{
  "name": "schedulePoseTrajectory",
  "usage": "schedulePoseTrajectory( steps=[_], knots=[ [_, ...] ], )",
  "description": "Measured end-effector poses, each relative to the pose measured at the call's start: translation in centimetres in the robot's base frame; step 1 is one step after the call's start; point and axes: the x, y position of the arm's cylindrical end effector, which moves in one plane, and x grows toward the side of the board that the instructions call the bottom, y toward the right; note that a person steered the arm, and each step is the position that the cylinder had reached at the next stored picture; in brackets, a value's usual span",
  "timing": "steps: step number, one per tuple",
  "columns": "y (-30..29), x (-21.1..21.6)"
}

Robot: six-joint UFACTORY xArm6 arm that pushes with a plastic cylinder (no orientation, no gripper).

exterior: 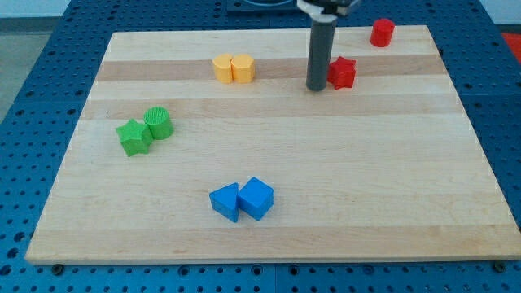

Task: Push the red star into the red circle

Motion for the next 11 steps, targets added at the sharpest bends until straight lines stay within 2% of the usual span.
schedulePoseTrajectory(
  steps=[1, 2, 3, 4, 5, 6, 8, 9, 10, 11],
  knots=[
    [3.6, -3.2],
    [4.1, -4.2],
    [0.8, -2.6],
    [0.0, 1.7],
    [2.5, 3.8],
    [4.9, 2.7],
    [5.0, -2.8],
    [4.9, -3.9],
    [4.6, -2.6],
    [5.4, 1.1]
  ],
)
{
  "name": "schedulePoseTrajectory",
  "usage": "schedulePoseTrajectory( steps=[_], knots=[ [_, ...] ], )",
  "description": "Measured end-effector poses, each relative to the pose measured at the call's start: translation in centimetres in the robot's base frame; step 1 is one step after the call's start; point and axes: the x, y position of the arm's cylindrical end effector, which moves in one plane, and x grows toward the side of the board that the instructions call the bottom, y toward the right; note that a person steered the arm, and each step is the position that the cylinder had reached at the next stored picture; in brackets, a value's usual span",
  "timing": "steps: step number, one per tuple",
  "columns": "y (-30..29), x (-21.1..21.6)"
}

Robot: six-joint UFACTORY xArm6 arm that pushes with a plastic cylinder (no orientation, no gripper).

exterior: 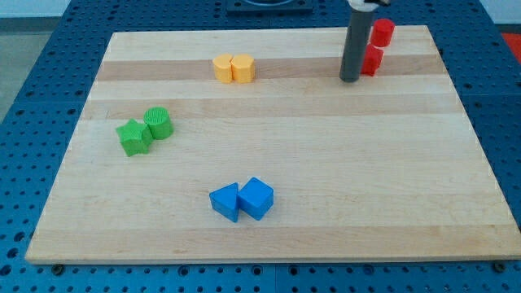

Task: Push the red star into the red circle

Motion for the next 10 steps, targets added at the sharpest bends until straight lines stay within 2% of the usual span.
schedulePoseTrajectory(
  steps=[1, 4, 6, 7, 10],
  knots=[
    [2.1, 2.1],
    [2.4, -6.5],
    [1.9, -7.0],
    [-1.4, -7.1],
    [-0.4, -7.5]
  ],
)
